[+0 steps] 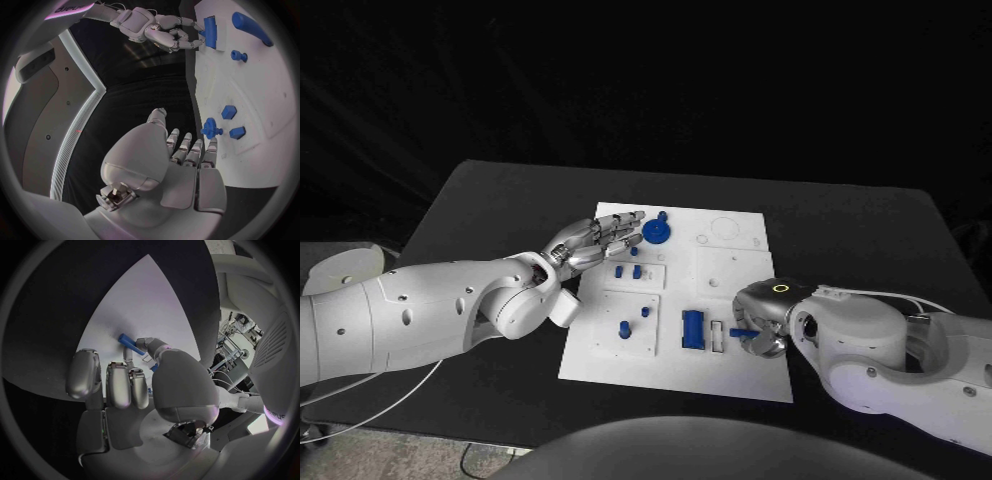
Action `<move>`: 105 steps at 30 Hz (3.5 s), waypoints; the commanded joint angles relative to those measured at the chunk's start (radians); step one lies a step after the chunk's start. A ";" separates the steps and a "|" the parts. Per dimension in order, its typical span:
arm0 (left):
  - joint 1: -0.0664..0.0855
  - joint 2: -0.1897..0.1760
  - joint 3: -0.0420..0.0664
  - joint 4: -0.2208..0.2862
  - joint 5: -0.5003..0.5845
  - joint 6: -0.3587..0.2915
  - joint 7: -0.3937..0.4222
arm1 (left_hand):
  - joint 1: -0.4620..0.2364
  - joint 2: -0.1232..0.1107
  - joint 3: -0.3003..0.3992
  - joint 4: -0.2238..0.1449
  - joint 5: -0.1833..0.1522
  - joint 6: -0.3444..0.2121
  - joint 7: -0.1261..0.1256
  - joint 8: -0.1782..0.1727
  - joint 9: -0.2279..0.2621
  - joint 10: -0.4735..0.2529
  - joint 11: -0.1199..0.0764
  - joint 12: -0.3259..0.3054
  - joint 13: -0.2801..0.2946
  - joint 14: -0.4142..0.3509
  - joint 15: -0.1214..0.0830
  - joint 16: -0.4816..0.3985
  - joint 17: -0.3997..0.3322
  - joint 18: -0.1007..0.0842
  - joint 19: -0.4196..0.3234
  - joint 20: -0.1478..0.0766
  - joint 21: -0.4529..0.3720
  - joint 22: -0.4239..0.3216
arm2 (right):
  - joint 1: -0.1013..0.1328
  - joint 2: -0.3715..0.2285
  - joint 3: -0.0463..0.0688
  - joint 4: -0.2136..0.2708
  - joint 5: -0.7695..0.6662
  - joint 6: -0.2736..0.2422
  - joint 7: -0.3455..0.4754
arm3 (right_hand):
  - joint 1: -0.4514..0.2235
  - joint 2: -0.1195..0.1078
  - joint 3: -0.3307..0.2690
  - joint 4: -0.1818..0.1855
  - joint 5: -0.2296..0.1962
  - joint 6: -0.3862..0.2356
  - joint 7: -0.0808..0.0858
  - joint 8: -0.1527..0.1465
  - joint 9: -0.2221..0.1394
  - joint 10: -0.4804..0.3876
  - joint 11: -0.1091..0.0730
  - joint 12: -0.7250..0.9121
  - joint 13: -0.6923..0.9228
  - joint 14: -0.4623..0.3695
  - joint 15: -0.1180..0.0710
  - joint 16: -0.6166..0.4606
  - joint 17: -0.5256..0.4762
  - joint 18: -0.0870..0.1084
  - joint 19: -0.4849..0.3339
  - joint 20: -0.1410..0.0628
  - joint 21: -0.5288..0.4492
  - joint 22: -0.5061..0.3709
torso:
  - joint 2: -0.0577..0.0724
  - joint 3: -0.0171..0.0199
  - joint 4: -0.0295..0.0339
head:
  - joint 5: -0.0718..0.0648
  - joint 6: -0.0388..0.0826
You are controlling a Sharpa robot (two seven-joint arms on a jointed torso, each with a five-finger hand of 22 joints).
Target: Assemble the parts on the task board
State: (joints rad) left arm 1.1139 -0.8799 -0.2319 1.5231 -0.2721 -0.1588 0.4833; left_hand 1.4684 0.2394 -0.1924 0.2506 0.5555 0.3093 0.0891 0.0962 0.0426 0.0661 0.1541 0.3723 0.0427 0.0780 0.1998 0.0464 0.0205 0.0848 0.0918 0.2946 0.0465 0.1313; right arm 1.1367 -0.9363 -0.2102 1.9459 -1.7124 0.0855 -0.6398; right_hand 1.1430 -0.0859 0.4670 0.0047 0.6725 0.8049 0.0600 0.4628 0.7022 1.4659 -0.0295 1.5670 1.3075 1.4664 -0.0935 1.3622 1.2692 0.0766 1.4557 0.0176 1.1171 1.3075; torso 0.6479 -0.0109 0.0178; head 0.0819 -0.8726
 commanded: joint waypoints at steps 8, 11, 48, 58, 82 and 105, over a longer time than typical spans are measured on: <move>-0.001 0.003 0.000 0.000 -0.001 0.032 0.001 | 0.012 0.000 0.009 -0.001 0.004 0.007 0.004 0.010 0.002 0.019 0.013 0.026 0.004 0.010 0.001 0.007 0.002 -0.016 0.011 0.000 0.009 0.005 | -0.003 0.001 -0.002 -0.003 -0.105 0.021 -0.013 | -0.042 0.003 0.108 -0.089 -0.095 0.011 0.004 0.003 0.005 0.105 0.009 0.004 0.263 0.051 0.005 0.003 0.001 0.004 0.000 0.002 0.015 0.157 | 0.000 -0.0007 0.0007 | -0.001 0.000; -0.001 0.002 0.000 0.000 -0.001 0.032 0.000 | 0.012 0.000 0.010 -0.001 0.004 0.008 0.004 0.011 0.002 0.022 0.015 0.030 0.004 0.011 0.001 0.008 0.002 -0.016 0.012 0.000 0.010 0.006 | -0.003 -0.002 -0.002 -0.004 -0.083 -0.018 -0.009 | -0.063 0.008 0.101 -0.081 -0.120 0.038 -0.002 0.006 0.002 0.105 0.010 0.004 0.263 0.055 0.005 0.015 0.017 0.000 0.008 0.004 0.041 0.163 | 0.000 -0.0004 0.0014 | 0.001 0.000; -0.002 0.003 0.000 -0.001 -0.001 0.034 -0.012 | 0.012 0.000 0.012 -0.001 0.005 0.022 0.010 0.017 0.004 0.035 0.020 0.048 0.006 0.013 0.000 0.009 0.002 -0.015 0.019 0.000 0.013 0.010 | 0.026 -0.033 -0.001 -0.083 1.009 -0.292 0.018 | -0.136 0.038 -0.007 -0.018 -0.129 0.097 -0.017 -0.009 -0.018 0.105 -0.002 0.004 0.263 0.061 0.000 0.042 0.044 -0.008 0.020 -0.001 0.091 0.173 | 0.000 -0.0007 0.0014 | 0.008 0.000; -0.002 0.004 0.000 -0.002 -0.001 0.037 -0.014 | 0.012 0.000 0.012 -0.001 0.005 0.022 0.010 0.017 0.004 0.035 0.020 0.048 0.006 0.013 0.000 0.009 0.002 -0.015 0.019 0.000 0.013 0.010 | 0.026 -0.028 -0.002 -0.087 1.038 -0.337 0.022 | -0.142 0.044 -0.017 -0.010 -0.131 0.096 -0.016 -0.011 -0.019 0.105 -0.001 0.004 0.263 0.058 0.001 0.035 0.035 -0.004 0.013 0.000 0.070 0.167 | 0.000 -0.0010 0.0006 | 0.007 0.000; -0.002 0.004 0.000 -0.002 -0.009 0.043 -0.024 | 0.012 0.000 0.013 -0.001 0.005 0.024 0.011 0.018 0.004 0.036 0.020 0.047 0.006 0.014 0.000 0.009 0.002 -0.015 0.021 0.000 0.014 0.011 | 0.025 -0.045 -0.002 -0.044 1.034 -0.367 0.033 | -0.137 0.045 -0.021 -0.013 -0.125 0.100 -0.018 -0.009 -0.018 0.105 -0.002 0.004 0.263 0.058 0.001 0.035 0.035 -0.003 0.010 0.000 0.064 0.166 | 0.000 -0.0006 0.0008 | 0.012 0.000; -0.006 0.007 0.000 -0.003 -0.010 0.049 -0.028 | 0.012 0.000 0.013 -0.001 0.005 0.025 0.012 0.019 0.004 0.037 0.020 0.048 0.006 0.014 0.000 0.010 0.002 -0.015 0.021 0.000 0.014 0.011 | 0.025 -0.047 -0.002 -0.043 0.990 -0.397 0.042 | -0.142 0.045 -0.037 -0.007 -0.132 0.086 -0.013 -0.017 -0.021 0.105 0.000 0.004 0.263 0.055 0.002 0.026 0.022 0.002 0.002 0.001 0.041 0.160 | 0.000 -0.0006 0.0009 | 0.007 0.000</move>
State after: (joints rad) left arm 1.1108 -0.8764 -0.2312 1.5179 -0.2740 -0.1370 0.4533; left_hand 1.4684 0.2394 -0.1871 0.2507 0.5553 0.3270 0.0997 0.1118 0.0455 0.0944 0.1754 0.4181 0.0475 0.0851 0.2000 0.0502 0.0214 0.0849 0.1057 0.2946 0.0581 0.1418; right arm 1.1620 -0.9844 -0.2121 1.9059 -0.6911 -0.2969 -0.6043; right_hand 1.0060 -0.0473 0.4361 -0.0010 0.5479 0.8932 0.0498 0.4516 0.6827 1.4659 -0.0294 1.5670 1.3080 1.4663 -0.0932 1.3933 1.2919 0.0766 1.4628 0.0180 1.1619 1.3073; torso 0.6478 -0.0116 0.0184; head 0.0883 -0.8726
